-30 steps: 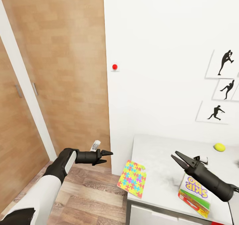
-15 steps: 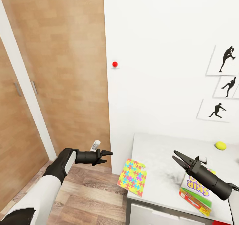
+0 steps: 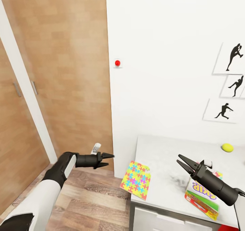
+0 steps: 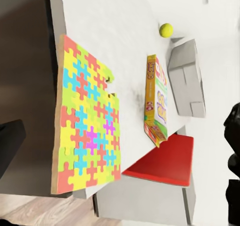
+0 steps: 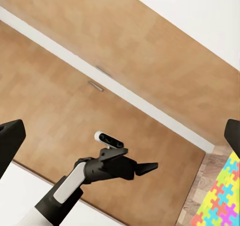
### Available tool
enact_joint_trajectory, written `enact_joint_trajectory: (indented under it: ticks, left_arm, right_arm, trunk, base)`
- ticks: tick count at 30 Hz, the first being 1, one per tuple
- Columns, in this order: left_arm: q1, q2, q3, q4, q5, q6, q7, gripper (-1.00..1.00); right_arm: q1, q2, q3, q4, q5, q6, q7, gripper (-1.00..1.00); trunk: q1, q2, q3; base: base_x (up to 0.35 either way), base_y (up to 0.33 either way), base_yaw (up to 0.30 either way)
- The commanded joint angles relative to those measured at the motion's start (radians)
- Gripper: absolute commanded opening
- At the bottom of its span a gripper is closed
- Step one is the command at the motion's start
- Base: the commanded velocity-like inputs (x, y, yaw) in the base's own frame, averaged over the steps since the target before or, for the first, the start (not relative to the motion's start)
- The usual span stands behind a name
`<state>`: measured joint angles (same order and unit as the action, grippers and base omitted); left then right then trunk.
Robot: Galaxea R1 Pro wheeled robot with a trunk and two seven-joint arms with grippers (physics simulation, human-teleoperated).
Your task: Put all the toys in the child's room - the three board games (two on the bed and one on the table), the two jigsaw puzzles on the table, and the tennis ball on the table - inside the toy box on the table in the child's room.
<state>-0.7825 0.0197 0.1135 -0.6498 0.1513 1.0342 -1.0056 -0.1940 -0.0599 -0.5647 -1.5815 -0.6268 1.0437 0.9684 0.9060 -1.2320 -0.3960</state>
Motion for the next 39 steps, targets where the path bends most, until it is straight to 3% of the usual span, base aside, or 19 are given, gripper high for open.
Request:
enact_joint_trajectory:
  ticks: [1,5,8,14,22,27,35,39]
  left_arm:
    - [-0.001,0.006,0.001,0.000,0.000,0.005,-0.019,1.00]
    - [-0.001,0.026,-0.001,0.000,-0.003,0.006,-0.107,1.00]
    - [-0.001,0.032,-0.001,-0.001,-0.004,0.006,-0.135,1.00]
    - [-0.002,0.038,-0.001,-0.001,-0.004,0.006,-0.153,1.00]
    - [-0.003,0.081,0.000,-0.005,-0.001,0.007,-0.170,1.00]
    - [-0.005,0.107,-0.001,-0.006,-0.003,0.007,-0.237,1.00]
    - [-0.006,0.119,-0.001,-0.008,-0.005,0.006,-0.289,1.00]
    - [-0.006,0.122,-0.002,-0.008,-0.006,0.006,-0.292,1.00]
  right_arm:
    - [-0.001,0.000,-0.001,0.000,0.003,0.004,0.006,1.00]
    - [0.001,0.000,-0.001,0.000,0.003,0.004,0.006,1.00]
    - [0.005,0.000,-0.001,0.000,0.003,0.004,0.009,1.00]
    - [0.010,0.004,-0.004,0.000,0.003,0.004,0.018,1.00]
    - [0.013,0.008,-0.010,0.000,0.003,0.004,0.036,1.00]
    - [0.013,0.007,-0.010,0.000,0.003,0.004,0.037,1.00]
    - [0.013,0.011,-0.011,0.000,0.002,0.004,0.038,1.00]
    - [0.013,0.011,-0.011,0.000,0.002,0.004,0.038,1.00]
  trunk:
    - [0.004,-0.008,-0.004]
    - [0.019,-0.036,-0.017]
    - [0.031,-0.057,-0.026]
    - [0.054,-0.099,-0.045]
    - [0.084,-0.155,-0.070]
    - [0.104,-0.190,-0.086]
    - [0.134,-0.246,-0.111]
    - [0.134,-0.246,-0.111]
  base:
    - [0.000,0.000,0.000]
    - [0.000,0.000,0.000]
    - [0.000,0.000,0.000]
    - [0.000,0.000,0.000]
    - [0.000,0.000,0.000]
    - [0.000,0.000,-0.061]
    - [0.000,0.000,-0.222]
    - [0.000,0.000,-0.269]
